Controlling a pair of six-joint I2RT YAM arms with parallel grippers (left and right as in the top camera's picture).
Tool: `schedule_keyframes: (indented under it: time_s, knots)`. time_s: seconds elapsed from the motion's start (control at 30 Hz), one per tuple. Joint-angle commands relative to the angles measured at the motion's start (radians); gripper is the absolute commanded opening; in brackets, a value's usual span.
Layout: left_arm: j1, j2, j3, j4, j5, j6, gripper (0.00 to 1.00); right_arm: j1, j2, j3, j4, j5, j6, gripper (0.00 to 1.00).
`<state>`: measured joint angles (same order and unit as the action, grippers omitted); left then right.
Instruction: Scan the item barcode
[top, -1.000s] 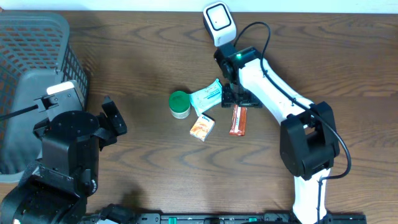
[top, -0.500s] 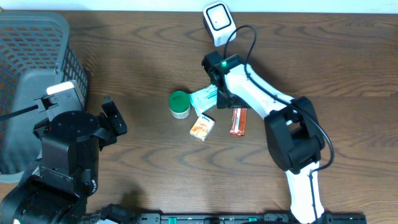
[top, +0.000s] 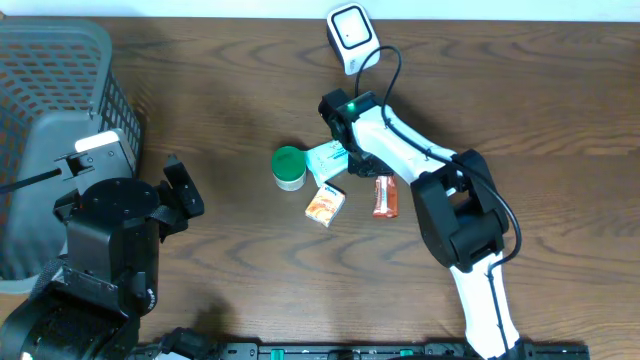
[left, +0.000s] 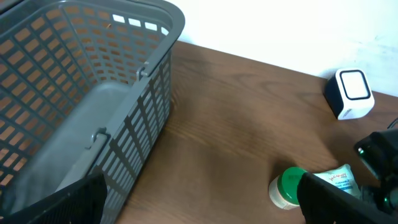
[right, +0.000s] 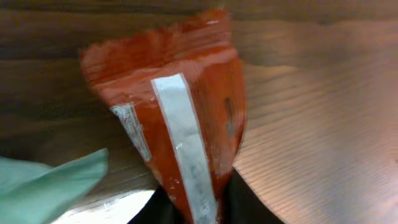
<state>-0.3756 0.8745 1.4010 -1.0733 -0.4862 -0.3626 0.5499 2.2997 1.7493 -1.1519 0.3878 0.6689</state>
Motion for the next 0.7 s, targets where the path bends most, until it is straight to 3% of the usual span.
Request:
schedule_keyframes:
  time_s: [0.0, 0.1, 0.2, 0.53, 0.67]
  knots:
    - [0.004, 0.000, -0.005, 0.000, -0.023, -0.002, 0.98, -0.001, 0.046, -0.016, 0.003, 0.033, 0.011, 0.08]
    - [0.004, 0.000, -0.005, 0.000, -0.023, -0.002, 0.98, -0.005, 0.046, -0.015, 0.003, 0.027, -0.002, 0.01]
    - [0.004, 0.000, -0.005, 0.000, -0.023, -0.002, 0.98, -0.010, 0.045, -0.004, 0.002, -0.040, -0.073, 0.01]
    - [0.004, 0.000, -0.005, 0.000, -0.023, -0.002, 0.98, -0.066, -0.003, 0.140, -0.023, -0.618, -0.444, 0.01]
    - [0.004, 0.000, -0.005, 0.000, -0.023, -0.002, 0.98, -0.095, -0.063, 0.146, -0.024, -0.732, -0.537, 0.01]
